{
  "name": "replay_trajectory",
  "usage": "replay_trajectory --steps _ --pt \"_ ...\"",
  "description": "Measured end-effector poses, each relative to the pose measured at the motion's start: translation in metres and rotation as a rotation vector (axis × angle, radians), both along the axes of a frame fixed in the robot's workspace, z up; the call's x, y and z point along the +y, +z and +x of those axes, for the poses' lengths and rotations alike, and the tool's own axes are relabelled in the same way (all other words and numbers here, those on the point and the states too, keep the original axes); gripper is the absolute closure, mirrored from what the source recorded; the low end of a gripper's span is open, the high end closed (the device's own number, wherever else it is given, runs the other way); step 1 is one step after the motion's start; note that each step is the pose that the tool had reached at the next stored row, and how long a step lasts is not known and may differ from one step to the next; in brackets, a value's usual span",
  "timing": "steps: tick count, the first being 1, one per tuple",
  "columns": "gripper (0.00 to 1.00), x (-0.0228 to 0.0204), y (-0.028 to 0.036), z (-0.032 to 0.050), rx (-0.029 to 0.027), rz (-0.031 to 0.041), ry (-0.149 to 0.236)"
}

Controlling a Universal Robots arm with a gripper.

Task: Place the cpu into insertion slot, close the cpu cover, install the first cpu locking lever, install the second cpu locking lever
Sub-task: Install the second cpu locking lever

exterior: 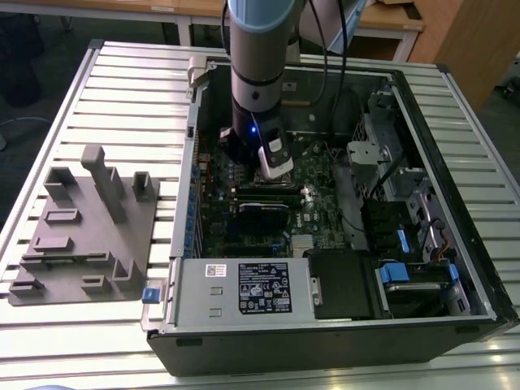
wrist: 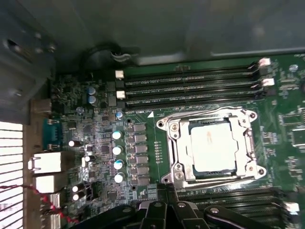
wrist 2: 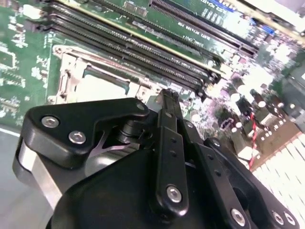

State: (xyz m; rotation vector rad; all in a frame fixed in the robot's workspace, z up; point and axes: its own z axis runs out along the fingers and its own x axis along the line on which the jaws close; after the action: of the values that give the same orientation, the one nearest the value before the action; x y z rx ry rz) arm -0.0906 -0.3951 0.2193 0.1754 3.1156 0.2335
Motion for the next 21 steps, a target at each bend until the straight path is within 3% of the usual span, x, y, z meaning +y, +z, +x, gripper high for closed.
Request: replay_trajectory --steps 3,5,12,21 --pt "0.89 0.0000 0.0094 0.0000 -0.0001 0.0001 0.000" --pt "0.89 0.0000 0.0125 0.0000 0.0000 0.0001 0.000" --pt "0.89 0.0001 0.0128 0.0011 0.0001 0.0000 0.000" --pt "0.89 0.0029 0.0125 0.0181 0.0000 0.0001 0.000"
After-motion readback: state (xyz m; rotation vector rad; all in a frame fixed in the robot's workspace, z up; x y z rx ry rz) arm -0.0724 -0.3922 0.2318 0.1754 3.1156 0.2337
